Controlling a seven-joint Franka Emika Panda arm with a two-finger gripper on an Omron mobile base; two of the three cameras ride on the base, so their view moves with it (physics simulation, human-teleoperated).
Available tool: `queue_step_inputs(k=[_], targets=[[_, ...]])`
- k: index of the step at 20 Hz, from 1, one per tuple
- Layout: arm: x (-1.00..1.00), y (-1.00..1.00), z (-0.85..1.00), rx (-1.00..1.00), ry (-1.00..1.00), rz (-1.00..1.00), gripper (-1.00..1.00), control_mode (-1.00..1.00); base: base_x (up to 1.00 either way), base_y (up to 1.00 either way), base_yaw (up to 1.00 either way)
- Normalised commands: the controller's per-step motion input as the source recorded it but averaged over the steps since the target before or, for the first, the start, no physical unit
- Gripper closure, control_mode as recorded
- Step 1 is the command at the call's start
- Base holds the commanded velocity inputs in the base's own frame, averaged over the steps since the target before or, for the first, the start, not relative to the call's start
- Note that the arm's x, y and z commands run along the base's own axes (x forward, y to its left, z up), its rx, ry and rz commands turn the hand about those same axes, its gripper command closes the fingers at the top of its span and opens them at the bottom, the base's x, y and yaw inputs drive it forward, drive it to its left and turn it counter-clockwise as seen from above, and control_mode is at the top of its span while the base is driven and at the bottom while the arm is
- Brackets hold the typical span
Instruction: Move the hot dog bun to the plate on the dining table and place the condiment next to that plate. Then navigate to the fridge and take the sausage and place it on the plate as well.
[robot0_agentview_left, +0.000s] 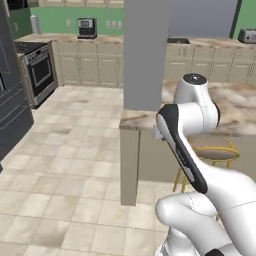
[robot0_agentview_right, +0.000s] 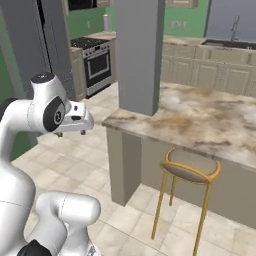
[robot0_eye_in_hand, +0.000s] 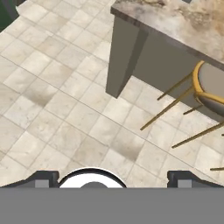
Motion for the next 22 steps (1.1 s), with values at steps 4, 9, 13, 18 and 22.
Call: queue_step_inputs(k=[4,9,13,18,22], targets=[[0.0,0.0,0.0,0.0,0.0,0.0,-1.0,1.0,0.78,1.0,-0.2],[0.0,0.0,0.0,0.0,0.0,0.0,-1.0,1.0,0.81,1.0,-0.24],[0.0,0.0,0.0,0.0,0.0,0.0,-1.0,1.0,0.8,1.0,-0.26],[0.0,0.0,0.0,0.0,0.0,0.0,-1.0,1.0,0.85,1.0,-0.26],[0.0,0.0,0.0,0.0,0.0,0.0,-1.0,1.0,0.92,1.0,-0.27]])
